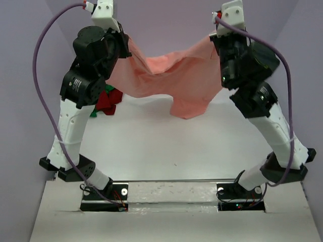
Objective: Fold and stack the t-shirts
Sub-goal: Flatten the tshirt out
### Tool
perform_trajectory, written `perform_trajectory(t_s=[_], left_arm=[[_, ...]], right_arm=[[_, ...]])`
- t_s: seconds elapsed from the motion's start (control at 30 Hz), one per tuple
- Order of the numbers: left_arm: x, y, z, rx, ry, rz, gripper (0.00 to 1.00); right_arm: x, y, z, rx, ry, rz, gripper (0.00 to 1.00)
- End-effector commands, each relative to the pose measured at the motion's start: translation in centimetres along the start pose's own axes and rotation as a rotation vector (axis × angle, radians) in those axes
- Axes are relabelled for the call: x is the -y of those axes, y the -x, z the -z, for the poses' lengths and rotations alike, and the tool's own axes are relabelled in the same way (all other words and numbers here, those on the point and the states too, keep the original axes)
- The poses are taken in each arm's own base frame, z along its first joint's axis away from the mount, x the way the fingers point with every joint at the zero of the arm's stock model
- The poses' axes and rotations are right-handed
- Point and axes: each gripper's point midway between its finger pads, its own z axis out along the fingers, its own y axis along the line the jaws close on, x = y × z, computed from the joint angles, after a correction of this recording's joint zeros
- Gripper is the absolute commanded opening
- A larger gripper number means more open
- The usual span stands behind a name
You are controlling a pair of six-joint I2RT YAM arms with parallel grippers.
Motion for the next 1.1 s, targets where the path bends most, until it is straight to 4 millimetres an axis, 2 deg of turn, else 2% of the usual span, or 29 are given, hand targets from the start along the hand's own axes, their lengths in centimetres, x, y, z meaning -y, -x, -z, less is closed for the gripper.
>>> perform_trajectory(t_s=[0.0, 0.03, 0.07, 0.1, 0.13, 0.17, 0.23, 0.27, 0.33, 0.43, 0.53, 0.63, 0.7, 0.77, 0.8, 0.83, 0.87, 0.9, 0.93, 0.97, 1.0, 1.07], left_arm=[[-1.7, 6.4, 8.7, 0.183, 0.019, 0.062, 0.00], [-1.8, 6.3, 9.3, 0.182, 0.012, 0.067, 0.00], [-2.2, 6.9, 11.2, 0.207, 0.002, 0.085, 0.00], [-2.2, 6.6, 11.7, 0.205, -0.010, 0.098, 0.00], [-2.3, 5.5, 11.5, 0.180, 0.003, 0.093, 0.00], [-2.9, 5.5, 12.8, 0.184, 0.006, 0.103, 0.00], [-3.4, 4.0, 12.9, 0.149, 0.029, 0.105, 0.00], [-3.7, 4.0, 13.7, 0.155, 0.029, 0.114, 0.00], [-4.0, 3.0, 13.8, 0.128, 0.044, 0.114, 0.00], [-4.3, 3.1, 14.4, 0.133, 0.049, 0.123, 0.00], [-4.3, 2.9, 14.1, 0.124, 0.054, 0.114, 0.00], [-4.0, 1.6, 12.3, 0.092, 0.070, 0.091, 0.00], [-3.7, -0.8, 10.0, 0.031, 0.101, 0.066, 0.00], [-3.1, -2.7, 8.0, -0.016, 0.110, 0.058, 0.00], [-2.5, -4.2, 6.5, -0.048, 0.112, 0.057, 0.00], [-2.3, -6.2, 5.3, -0.089, 0.117, 0.047, 0.00], [-2.0, -6.9, 4.4, -0.098, 0.120, 0.054, 0.00], [-1.9, -9.1, 3.1, -0.140, 0.132, 0.043, 0.00], [-1.9, -10.0, 2.5, -0.149, 0.143, 0.036, 0.00], [-2.1, -10.2, 1.7, -0.143, 0.153, 0.033, 0.00], [-3.1, -11.5, 0.4, -0.173, 0.190, 0.021, 0.00], [-4.0, -12.6, -1.5, -0.199, 0.198, 0.022, 0.00]], right_arm=[[13.0, 4.9, 8.2, 0.125, -0.207, -0.230, 0.00], [13.4, 4.5, 8.7, 0.113, -0.211, -0.215, 0.00], [13.8, 3.9, 9.3, 0.095, -0.215, -0.182, 0.00], [14.3, 3.3, 9.6, 0.088, -0.226, -0.189, 0.00], [14.5, 2.6, 10.0, 0.083, -0.223, -0.188, 0.00], [14.3, 2.3, 10.2, 0.077, -0.210, -0.192, 0.00], [14.4, 1.7, 10.4, 0.061, -0.211, -0.187, 0.00], [14.1, 1.7, 10.4, 0.063, -0.207, -0.185, 0.00], [14.2, 1.7, 10.5, 0.057, -0.213, -0.178, 0.00], [13.4, 2.3, 10.5, 0.058, -0.214, -0.159, 0.00], [11.9, 3.2, 10.0, 0.066, -0.219, -0.141, 0.00], [9.7, 4.6, 9.1, 0.089, -0.217, -0.122, 0.00], [7.9, 5.3, 8.2, 0.097, -0.221, -0.104, 0.00], [6.5, 4.6, 6.5, 0.073, -0.246, -0.106, 0.00], [7.1, 3.3, 4.8, 0.042, -0.307, -0.100, 0.00], [3.5, 1.4, 3.0, -0.025, -0.197, 0.052, 0.00], [1.6, 1.2, 1.5, 0.017, -0.126, -0.110, 0.00], [1.3, -2.5, -0.2, -0.074, -0.102, -0.016, 0.00], [-0.1, -4.1, -1.6, -0.101, -0.093, -0.048, 0.00], [-0.7, -5.4, -2.4, -0.119, -0.082, -0.023, 0.00], [0.4, -7.2, -3.7, -0.147, -0.109, 0.000, 0.00], [-0.1, -7.9, -5.4, -0.150, -0.067, -0.056, 0.00]])
